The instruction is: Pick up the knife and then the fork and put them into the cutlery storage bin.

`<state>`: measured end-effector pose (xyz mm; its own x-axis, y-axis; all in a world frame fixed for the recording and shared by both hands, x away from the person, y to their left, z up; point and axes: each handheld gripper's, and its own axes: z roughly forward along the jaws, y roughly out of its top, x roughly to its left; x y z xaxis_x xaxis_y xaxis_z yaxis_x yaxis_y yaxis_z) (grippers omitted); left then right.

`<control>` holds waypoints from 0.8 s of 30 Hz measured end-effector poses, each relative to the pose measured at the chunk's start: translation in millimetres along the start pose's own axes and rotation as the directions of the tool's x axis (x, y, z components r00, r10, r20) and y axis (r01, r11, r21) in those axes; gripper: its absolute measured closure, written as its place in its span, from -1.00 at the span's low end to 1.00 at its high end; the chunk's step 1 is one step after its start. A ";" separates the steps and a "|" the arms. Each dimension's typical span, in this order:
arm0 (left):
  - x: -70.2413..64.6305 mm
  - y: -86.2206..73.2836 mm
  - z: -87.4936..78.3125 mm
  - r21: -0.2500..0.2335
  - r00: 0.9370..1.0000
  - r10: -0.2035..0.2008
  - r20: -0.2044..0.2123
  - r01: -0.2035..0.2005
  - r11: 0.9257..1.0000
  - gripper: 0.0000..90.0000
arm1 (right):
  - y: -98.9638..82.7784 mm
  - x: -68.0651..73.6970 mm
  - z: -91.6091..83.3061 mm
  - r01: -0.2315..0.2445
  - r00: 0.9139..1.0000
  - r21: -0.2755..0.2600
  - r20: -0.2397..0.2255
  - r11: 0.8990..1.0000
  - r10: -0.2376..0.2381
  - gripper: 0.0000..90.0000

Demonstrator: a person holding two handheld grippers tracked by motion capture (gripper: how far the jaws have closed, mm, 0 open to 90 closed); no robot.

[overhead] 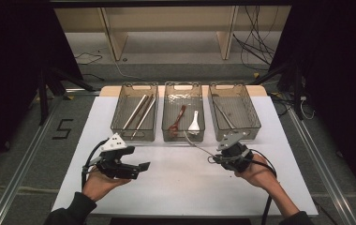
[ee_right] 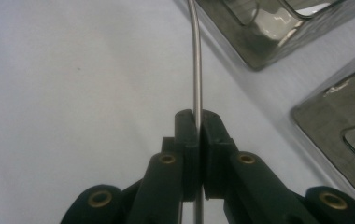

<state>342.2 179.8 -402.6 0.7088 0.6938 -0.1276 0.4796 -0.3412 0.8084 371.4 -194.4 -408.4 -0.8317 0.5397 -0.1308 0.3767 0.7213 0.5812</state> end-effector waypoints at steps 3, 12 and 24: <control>1.9 -1.5 -1.9 0.001 1.000 -0.007 -0.005 0.007 1.000 -0.64 | 0.6 -4.4 -1.0 -0.027 1.000 0.000 0.012 1.000 0.027 0.95; 4.1 -4.4 1.2 0.012 1.000 -0.005 -0.014 0.005 1.000 -0.64 | 2.6 -27.2 -11.2 -0.092 0.995 -0.035 0.027 0.995 0.093 0.95; 4.7 -4.6 0.8 0.005 1.000 -0.008 -0.025 0.008 1.000 -0.66 | 3.4 -60.4 -22.9 -0.171 0.980 -0.065 0.090 0.983 0.176 0.95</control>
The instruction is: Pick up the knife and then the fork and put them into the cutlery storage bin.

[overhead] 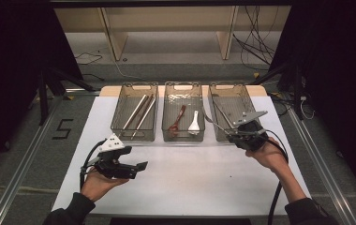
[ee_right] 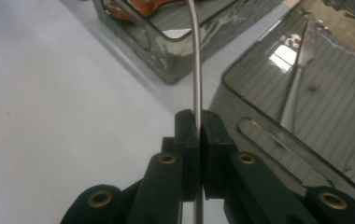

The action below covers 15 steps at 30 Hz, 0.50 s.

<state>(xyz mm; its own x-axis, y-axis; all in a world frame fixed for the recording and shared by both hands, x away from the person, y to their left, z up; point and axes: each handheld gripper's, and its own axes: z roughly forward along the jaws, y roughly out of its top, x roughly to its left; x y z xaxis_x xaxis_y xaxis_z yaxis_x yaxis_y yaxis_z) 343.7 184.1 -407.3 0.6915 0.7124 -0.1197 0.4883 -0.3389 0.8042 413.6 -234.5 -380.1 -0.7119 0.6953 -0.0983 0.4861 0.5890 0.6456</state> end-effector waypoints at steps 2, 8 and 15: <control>-0.2 -0.1 -0.1 -0.003 1.000 -0.005 -0.002 0.005 1.000 -0.66 | 0.9 -4.8 -0.7 -0.009 1.000 0.002 0.014 1.000 0.009 0.95; 1.5 0.2 -1.7 -0.007 1.000 -0.016 0.001 0.016 1.000 -0.66 | 5.0 -18.8 -3.1 -0.046 0.998 0.007 0.044 0.999 0.046 0.95; 1.5 -0.9 -3.0 -0.001 1.000 -0.010 -0.008 0.010 1.000 -0.66 | 10.8 -35.0 -3.1 -0.085 0.993 0.007 0.077 0.996 0.085 0.95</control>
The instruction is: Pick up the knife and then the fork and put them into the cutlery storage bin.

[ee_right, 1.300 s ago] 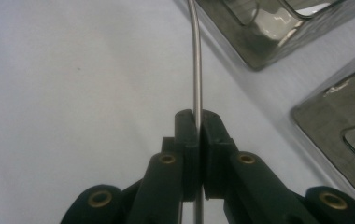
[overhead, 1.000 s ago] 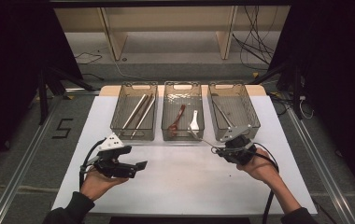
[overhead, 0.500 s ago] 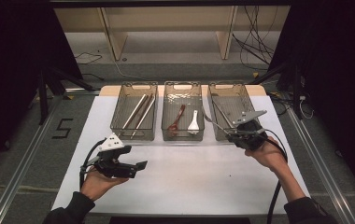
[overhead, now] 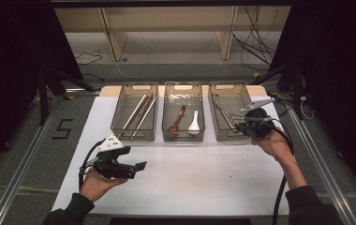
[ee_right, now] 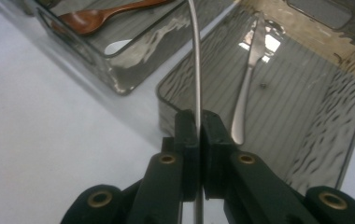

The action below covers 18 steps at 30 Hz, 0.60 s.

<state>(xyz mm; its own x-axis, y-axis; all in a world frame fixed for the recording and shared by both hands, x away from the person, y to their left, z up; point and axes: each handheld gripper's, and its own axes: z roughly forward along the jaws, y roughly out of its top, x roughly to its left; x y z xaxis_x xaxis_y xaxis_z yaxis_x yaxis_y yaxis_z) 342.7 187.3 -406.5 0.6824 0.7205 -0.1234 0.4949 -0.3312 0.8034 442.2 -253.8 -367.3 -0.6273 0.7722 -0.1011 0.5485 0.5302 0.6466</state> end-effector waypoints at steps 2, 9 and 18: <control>0.2 -0.8 -1.2 -0.006 1.000 -0.007 -0.004 0.007 1.000 -0.66 | 2.1 -4.7 1.4 -0.014 1.000 0.006 0.010 1.000 0.014 0.94; 1.4 -1.7 -2.5 -0.005 1.000 -0.006 -0.007 0.006 1.000 -0.66 | 7.9 -17.1 8.2 -0.049 0.998 0.023 0.034 0.999 0.048 0.94; 1.2 -1.9 -1.7 -0.006 1.000 -0.008 -0.007 0.008 1.000 -0.66 | 13.6 -27.9 19.3 -0.093 0.995 0.036 0.050 0.995 0.091 0.94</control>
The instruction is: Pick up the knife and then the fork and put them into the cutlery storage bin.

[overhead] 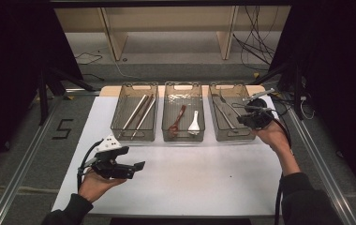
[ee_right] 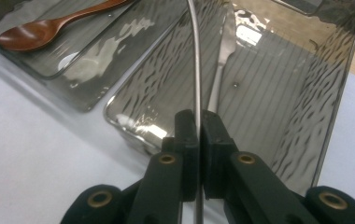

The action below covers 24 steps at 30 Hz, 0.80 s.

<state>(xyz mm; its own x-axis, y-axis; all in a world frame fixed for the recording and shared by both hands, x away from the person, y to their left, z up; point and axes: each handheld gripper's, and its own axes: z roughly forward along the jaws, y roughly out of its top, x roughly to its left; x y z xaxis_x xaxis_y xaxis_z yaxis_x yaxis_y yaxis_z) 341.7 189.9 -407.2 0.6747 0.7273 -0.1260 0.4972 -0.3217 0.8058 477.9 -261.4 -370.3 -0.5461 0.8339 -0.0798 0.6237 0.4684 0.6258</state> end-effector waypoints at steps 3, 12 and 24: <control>0.1 -0.1 0.4 0.002 1.000 -0.001 0.000 0.001 1.000 -0.66 | 3.9 -3.7 2.6 -0.014 1.000 0.003 0.009 1.000 0.014 0.94; 0.3 0.1 0.5 0.008 1.000 0.005 0.001 -0.005 1.000 -0.66 | 15.2 -12.5 10.6 -0.050 0.998 0.024 0.026 0.998 0.049 0.94; 0.3 0.1 0.8 0.004 1.000 0.002 0.003 -0.002 1.000 -0.66 | 23.3 -19.0 24.8 -0.092 0.995 0.050 0.052 0.995 0.090 0.94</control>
<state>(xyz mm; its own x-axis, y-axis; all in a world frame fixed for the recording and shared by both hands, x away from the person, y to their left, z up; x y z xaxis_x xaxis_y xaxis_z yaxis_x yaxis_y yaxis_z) 342.4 189.5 -407.6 0.6775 0.7247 -0.1261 0.4982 -0.3259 0.8035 516.7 -259.1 -373.4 -0.4584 0.8865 -0.0634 0.6984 0.4034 0.5912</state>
